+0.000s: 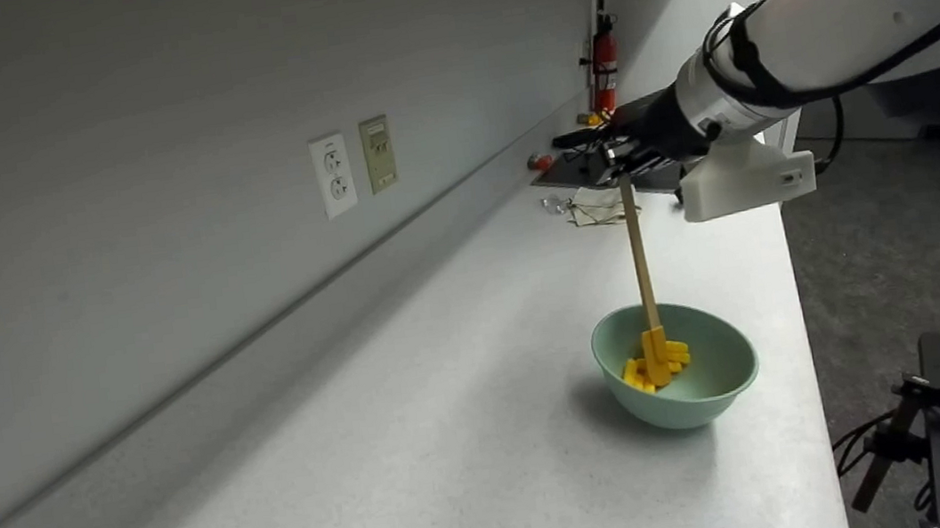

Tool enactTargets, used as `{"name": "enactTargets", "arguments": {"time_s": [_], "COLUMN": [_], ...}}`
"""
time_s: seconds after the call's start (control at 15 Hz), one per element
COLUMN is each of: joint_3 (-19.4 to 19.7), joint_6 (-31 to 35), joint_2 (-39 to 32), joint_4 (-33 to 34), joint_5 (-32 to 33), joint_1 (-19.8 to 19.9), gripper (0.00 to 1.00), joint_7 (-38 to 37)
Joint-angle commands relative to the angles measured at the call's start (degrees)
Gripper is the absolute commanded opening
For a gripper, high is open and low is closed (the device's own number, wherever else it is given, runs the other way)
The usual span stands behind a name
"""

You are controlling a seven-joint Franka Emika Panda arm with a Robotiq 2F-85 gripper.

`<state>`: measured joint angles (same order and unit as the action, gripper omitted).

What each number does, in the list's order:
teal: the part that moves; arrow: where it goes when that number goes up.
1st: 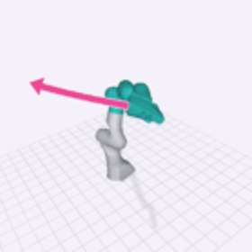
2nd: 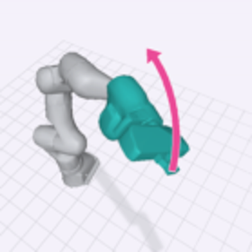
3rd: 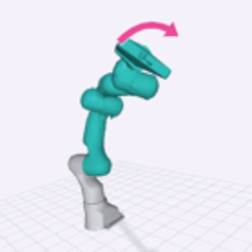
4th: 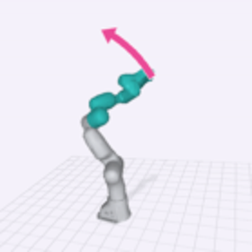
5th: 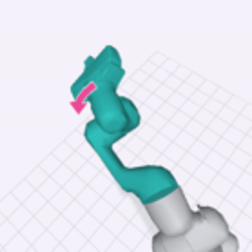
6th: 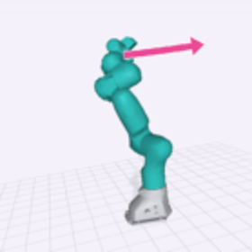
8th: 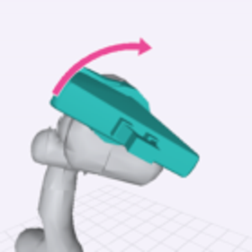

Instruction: Use the ladle to stir in the bowl

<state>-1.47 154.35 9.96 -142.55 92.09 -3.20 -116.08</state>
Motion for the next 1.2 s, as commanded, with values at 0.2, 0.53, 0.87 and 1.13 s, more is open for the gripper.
{"name": "enactTargets", "arguments": {"time_s": [0.2,0.53,0.87,1.13], "joint_3": [-1.07,-0.58,-1.29,-2.11], "joint_6": [-2.50,1.92,-1.73,-8.45], "joint_2": [0.64,-0.49,0.41,1.11], "joint_4": [0.34,0.03,-0.83,-1.28], "joint_5": [9.30,7.49,7.18,7.10], "joint_1": [-0.20,-0.09,-0.03,-0.21], "gripper": [0.02,0.02,0.02,0.02], "joint_7": [-10.31,-12.10,-11.84,-11.16]}}
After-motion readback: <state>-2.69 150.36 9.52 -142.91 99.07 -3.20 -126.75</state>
